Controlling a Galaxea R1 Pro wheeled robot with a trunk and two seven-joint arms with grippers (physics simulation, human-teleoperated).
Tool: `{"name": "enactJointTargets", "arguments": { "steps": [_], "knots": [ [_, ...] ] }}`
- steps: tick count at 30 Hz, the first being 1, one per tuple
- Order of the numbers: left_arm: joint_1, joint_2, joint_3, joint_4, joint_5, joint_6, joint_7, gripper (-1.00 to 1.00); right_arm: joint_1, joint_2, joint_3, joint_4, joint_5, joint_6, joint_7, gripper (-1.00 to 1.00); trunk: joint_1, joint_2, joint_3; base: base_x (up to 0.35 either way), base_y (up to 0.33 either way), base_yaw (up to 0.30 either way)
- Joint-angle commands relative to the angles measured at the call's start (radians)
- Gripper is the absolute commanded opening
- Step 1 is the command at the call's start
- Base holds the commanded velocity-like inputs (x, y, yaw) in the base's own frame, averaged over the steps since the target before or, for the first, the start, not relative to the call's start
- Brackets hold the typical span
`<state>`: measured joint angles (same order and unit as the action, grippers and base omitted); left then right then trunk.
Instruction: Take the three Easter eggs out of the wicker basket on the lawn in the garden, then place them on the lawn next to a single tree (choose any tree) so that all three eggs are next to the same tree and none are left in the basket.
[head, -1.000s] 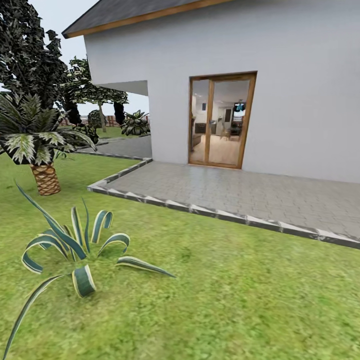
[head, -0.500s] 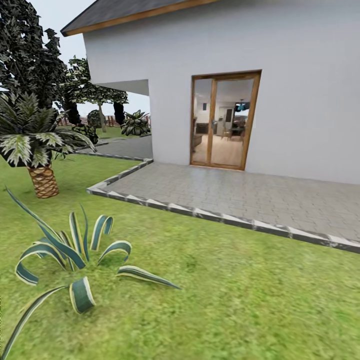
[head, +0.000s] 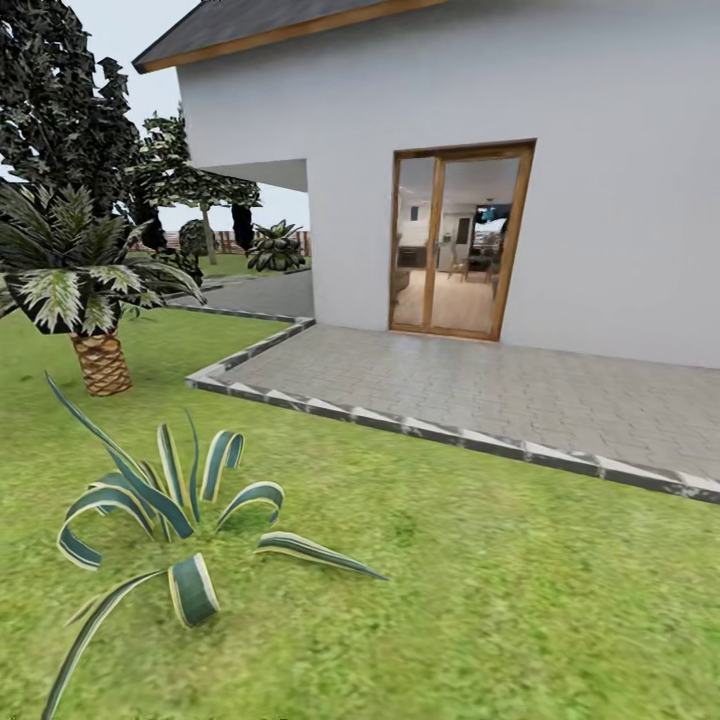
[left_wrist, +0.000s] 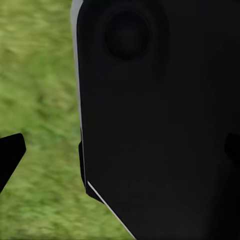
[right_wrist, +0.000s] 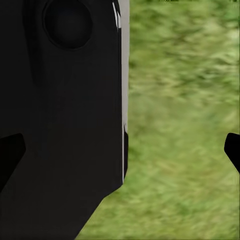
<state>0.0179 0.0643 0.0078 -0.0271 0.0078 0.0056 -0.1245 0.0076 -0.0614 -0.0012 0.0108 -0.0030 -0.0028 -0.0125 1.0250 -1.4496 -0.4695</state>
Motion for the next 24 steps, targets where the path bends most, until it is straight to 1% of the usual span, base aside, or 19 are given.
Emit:
{"name": "enactJointTargets", "arguments": {
  "steps": [1, 16, 20, 24],
  "knots": [
    [0.001, 0.000, 0.001, -0.002, 0.001, 0.001, -0.002, 1.00, 0.000, 0.000, 0.000, 0.000, 0.000, 0.000, -0.001, 1.00, 0.000, 0.000, -0.001, 0.000, 0.049, 0.191],
    [0.001, -0.003, 0.003, -0.002, 0.004, -0.001, 0.002, 1.00, 0.000, 0.002, 0.000, 0.000, 0.000, 0.000, -0.001, 1.00, 0.000, 0.000, -0.001, 0.000, 0.005, 0.249],
    [0.001, -0.002, 0.002, -0.002, 0.003, 0.000, 0.001, 1.00, 0.000, 0.001, 0.001, 0.000, 0.004, 0.000, -0.001, 1.00, 0.000, 0.000, -0.001, 0.054, 0.051, 0.074],
    [0.001, -0.001, 0.000, -0.001, -0.001, 0.002, -0.003, 1.00, 0.000, 0.000, 0.003, 0.000, 0.006, 0.000, -0.001, 1.00, 0.000, 0.000, -0.001, 0.166, 0.234, 0.010]
  ]
}}
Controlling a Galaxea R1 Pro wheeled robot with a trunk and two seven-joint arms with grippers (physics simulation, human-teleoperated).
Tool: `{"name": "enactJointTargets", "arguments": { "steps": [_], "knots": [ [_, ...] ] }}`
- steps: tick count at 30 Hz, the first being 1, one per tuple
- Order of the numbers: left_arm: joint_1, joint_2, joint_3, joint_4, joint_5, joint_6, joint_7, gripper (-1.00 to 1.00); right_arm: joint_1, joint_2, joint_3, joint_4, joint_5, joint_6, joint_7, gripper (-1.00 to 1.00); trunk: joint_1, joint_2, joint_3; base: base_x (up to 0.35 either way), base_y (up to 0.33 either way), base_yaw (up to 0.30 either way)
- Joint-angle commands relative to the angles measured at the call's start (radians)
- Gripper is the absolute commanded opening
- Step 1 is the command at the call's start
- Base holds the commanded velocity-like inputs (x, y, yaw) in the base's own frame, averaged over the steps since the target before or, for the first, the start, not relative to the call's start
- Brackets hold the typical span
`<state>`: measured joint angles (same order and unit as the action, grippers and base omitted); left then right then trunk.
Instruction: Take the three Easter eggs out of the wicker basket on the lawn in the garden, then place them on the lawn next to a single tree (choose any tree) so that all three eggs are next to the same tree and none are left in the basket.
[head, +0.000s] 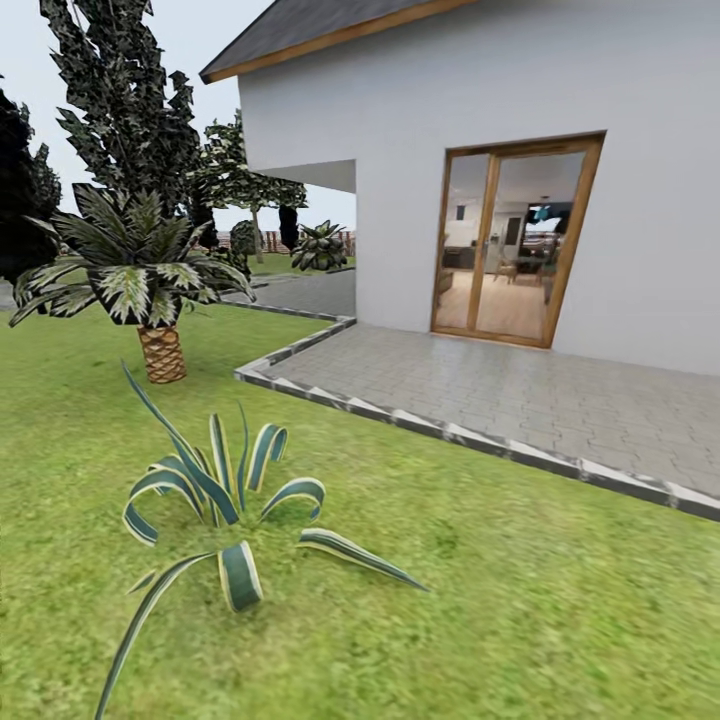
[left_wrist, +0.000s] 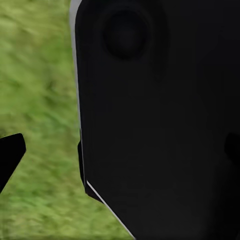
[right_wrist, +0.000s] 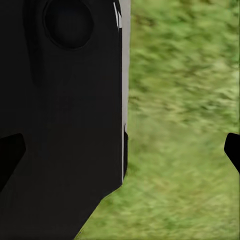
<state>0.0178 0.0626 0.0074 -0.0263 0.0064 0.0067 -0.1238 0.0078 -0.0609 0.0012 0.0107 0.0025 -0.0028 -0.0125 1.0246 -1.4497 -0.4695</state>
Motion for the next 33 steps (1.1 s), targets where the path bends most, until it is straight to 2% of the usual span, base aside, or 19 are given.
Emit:
{"name": "enactJointTargets", "arguments": {
  "steps": [1, 12, 33],
  "knots": [
    [0.001, 0.000, 0.001, -0.002, 0.000, 0.001, -0.004, 1.00, 0.000, 0.000, 0.000, 0.000, 0.000, 0.000, -0.001, 1.00, 0.000, 0.000, -0.001, 0.162, 0.281, 0.003],
    [0.001, 0.003, 0.000, -0.002, -0.002, 0.001, -0.005, 1.00, 0.000, 0.000, 0.000, 0.000, 0.001, 0.000, -0.001, 1.00, 0.000, 0.000, -0.001, 0.153, 0.297, 0.000],
    [0.001, 0.002, 0.000, -0.002, -0.003, 0.001, -0.005, 1.00, 0.000, 0.000, 0.000, 0.000, 0.001, 0.000, -0.001, 1.00, 0.000, 0.000, -0.001, 0.069, 0.302, 0.000]
  ]
}}
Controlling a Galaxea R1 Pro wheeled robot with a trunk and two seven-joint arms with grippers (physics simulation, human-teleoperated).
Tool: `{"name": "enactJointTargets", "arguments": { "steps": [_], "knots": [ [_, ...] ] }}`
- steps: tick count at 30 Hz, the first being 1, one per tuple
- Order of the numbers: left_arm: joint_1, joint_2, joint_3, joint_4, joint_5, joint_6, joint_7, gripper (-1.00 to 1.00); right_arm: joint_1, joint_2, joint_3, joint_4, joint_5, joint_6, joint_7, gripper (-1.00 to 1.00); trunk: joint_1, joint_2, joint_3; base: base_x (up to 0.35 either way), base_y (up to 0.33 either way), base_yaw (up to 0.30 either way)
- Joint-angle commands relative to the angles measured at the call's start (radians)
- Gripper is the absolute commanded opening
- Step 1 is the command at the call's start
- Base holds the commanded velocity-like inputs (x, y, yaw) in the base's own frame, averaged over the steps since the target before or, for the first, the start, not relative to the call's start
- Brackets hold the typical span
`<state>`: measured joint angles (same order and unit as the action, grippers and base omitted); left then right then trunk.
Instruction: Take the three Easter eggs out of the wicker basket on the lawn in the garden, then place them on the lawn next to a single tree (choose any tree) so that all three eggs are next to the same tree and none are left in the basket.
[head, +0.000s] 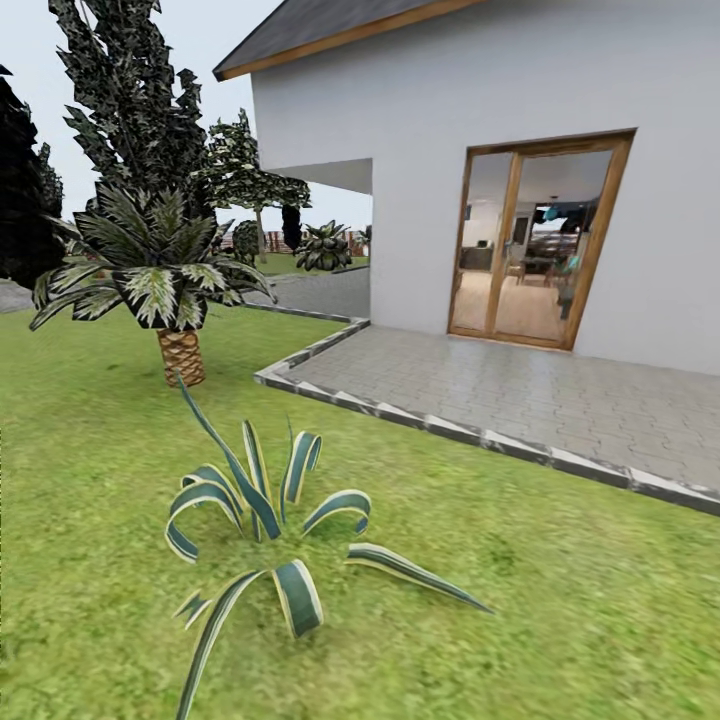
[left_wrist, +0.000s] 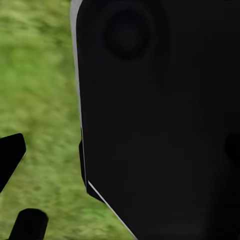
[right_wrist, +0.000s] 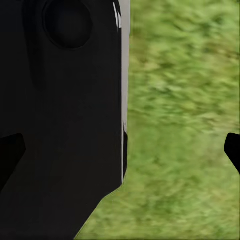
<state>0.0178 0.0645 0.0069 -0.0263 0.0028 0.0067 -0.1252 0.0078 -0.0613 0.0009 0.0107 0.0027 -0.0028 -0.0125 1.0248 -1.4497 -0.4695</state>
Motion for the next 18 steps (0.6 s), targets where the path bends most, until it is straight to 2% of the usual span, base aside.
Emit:
{"name": "enactJointTargets", "arguments": {
  "steps": [1, 18],
  "knots": [
    [0.001, 0.000, 0.001, -0.002, 0.000, 0.001, -0.004, 1.00, 0.000, 0.000, 0.000, 0.000, 0.000, 0.000, -0.001, 1.00, 0.000, 0.000, -0.001, 0.095, 0.270, 0.000],
    [0.001, 0.000, 0.001, -0.002, 0.001, 0.000, -0.001, 1.00, 0.000, 0.000, 0.001, 0.000, 0.000, 0.000, -0.001, 1.00, 0.000, 0.000, -0.001, 0.086, 0.252, 0.000]
  ]
}}
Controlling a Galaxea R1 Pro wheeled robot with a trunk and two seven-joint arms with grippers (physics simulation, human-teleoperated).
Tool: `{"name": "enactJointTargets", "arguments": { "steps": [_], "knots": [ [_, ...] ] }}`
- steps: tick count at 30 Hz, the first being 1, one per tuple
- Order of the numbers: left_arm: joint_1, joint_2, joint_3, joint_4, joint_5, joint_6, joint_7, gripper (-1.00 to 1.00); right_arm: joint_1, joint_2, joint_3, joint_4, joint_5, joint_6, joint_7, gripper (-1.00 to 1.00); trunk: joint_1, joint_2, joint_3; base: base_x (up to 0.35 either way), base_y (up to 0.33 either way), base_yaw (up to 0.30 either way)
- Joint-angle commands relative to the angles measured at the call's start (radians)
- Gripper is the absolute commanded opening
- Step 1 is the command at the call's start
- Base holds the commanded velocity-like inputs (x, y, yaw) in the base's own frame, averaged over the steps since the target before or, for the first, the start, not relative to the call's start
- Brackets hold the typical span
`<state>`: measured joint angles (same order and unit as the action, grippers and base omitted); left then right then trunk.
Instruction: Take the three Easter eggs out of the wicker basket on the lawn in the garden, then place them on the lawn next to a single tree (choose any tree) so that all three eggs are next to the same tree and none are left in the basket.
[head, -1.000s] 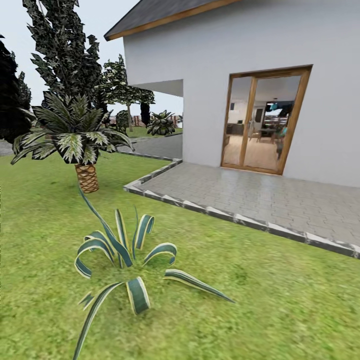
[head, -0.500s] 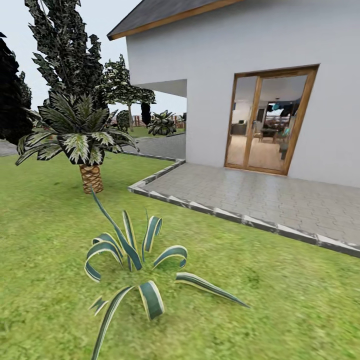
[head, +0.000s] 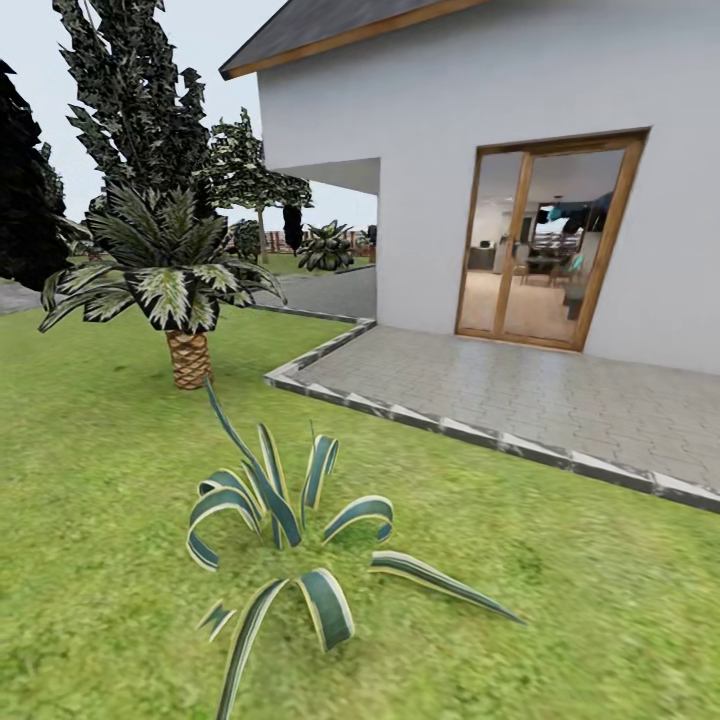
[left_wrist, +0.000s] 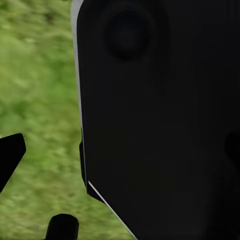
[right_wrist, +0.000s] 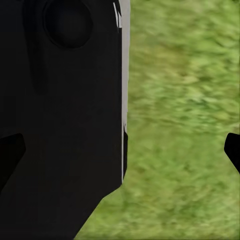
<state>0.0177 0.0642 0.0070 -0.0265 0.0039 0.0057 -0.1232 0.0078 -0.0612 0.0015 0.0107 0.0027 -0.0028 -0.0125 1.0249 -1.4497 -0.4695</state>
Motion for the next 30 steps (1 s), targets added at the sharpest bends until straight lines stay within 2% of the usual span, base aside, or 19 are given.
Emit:
{"name": "enactJointTargets", "arguments": {
  "steps": [1, 14, 22, 30],
  "knots": [
    [0.001, 0.000, 0.001, -0.002, 0.001, 0.001, -0.002, 1.00, 0.000, 0.000, 0.001, 0.000, 0.000, 0.000, -0.001, 1.00, 0.000, 0.000, -0.001, 0.028, 0.076, 0.000],
    [0.001, -0.001, 0.002, -0.002, 0.004, 0.000, 0.000, 1.00, 0.000, 0.000, 0.000, 0.000, 0.000, 0.000, -0.001, 1.00, 0.000, 0.000, -0.001, 0.004, 0.010, -0.002],
    [0.001, -0.001, 0.002, -0.002, 0.004, 0.000, 0.000, 1.00, 0.000, 0.000, 0.000, 0.001, -0.001, 0.000, 0.001, 1.00, 0.000, 0.000, -0.001, 0.000, 0.000, -0.196],
    [0.001, -0.001, 0.001, -0.001, 0.003, 0.001, -0.004, 1.00, 0.000, 0.000, -0.002, 0.001, -0.001, 0.000, -0.001, 1.00, 0.000, 0.000, -0.001, -0.001, 0.036, -0.021]
  ]
}}
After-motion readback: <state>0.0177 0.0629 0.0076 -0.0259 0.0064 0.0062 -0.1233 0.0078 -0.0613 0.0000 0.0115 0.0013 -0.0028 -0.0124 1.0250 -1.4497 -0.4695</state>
